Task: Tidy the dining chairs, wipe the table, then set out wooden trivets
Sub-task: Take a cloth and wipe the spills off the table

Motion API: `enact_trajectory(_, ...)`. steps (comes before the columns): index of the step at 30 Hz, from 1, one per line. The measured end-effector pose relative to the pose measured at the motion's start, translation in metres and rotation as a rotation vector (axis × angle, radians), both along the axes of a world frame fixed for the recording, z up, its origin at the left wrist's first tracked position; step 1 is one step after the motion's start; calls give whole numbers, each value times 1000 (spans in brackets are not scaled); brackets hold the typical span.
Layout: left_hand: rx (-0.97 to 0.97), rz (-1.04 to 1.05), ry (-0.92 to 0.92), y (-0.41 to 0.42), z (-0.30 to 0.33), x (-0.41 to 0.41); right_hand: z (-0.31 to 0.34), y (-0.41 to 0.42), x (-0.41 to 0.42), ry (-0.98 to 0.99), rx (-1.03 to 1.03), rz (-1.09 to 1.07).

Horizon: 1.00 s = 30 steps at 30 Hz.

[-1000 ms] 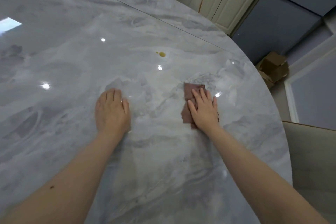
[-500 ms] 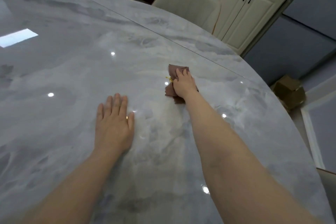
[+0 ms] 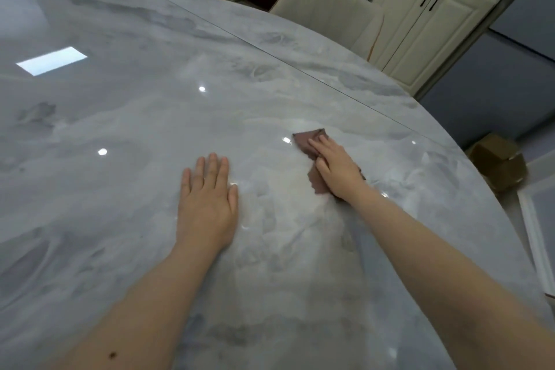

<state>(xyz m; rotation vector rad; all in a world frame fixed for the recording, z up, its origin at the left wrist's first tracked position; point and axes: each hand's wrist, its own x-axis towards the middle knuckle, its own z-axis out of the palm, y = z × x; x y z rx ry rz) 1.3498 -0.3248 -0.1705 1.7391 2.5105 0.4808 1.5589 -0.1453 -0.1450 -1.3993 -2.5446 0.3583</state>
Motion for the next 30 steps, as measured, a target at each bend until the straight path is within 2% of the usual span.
enact_trajectory(2, 2, 6, 1, 0, -3, -1, -4, 17, -30, -20, 16, -85)
enact_trajectory(4, 10, 2, 12, 0, -3, -2, -6, 13, -63, -6, 47, -79)
enact_trajectory(7, 21, -3, 11, -1, -2, -2, -10, -30, -91, 49, 46, 118)
enact_trajectory(9, 17, -10, 5, -2, -2, -2, -10, -72, -74, 36, 36, 316)
enact_trajectory(11, 12, -5, 3, -3, -4, -4, -10, -90, -36, -10, -4, 397)
enact_trajectory(13, 25, -10, -5, -2, -1, -3, -6, -71, 1, -17, 14, 312)
enact_trajectory(15, 18, -9, 3, -2, 0, -1, -5, -40, 15, -2, 37, 121)
enact_trajectory(19, 20, 14, -8, 0, 1, 1, -7, -7, -32, -3, 71, -97)
enact_trajectory(21, 20, 17, -22, -1, 3, 0, -9, -23, -63, 30, 74, -82)
enact_trajectory(23, 48, 3, -98, -1, 5, -4, -12, -65, -72, 42, 71, 58)
enact_trajectory(25, 99, -50, -270, -5, 9, -9, -11, -115, -47, 19, 65, 264)
enact_trajectory(27, 106, -133, -348, -23, 17, -15, -5, -146, -1, -8, 29, 346)
enact_trajectory(28, 99, -155, -320, -31, 19, -16, -4, -144, 21, -3, 32, 294)
enact_trajectory(30, 116, -156, -231, -60, 22, -15, -3, -131, 47, 10, 49, 37)
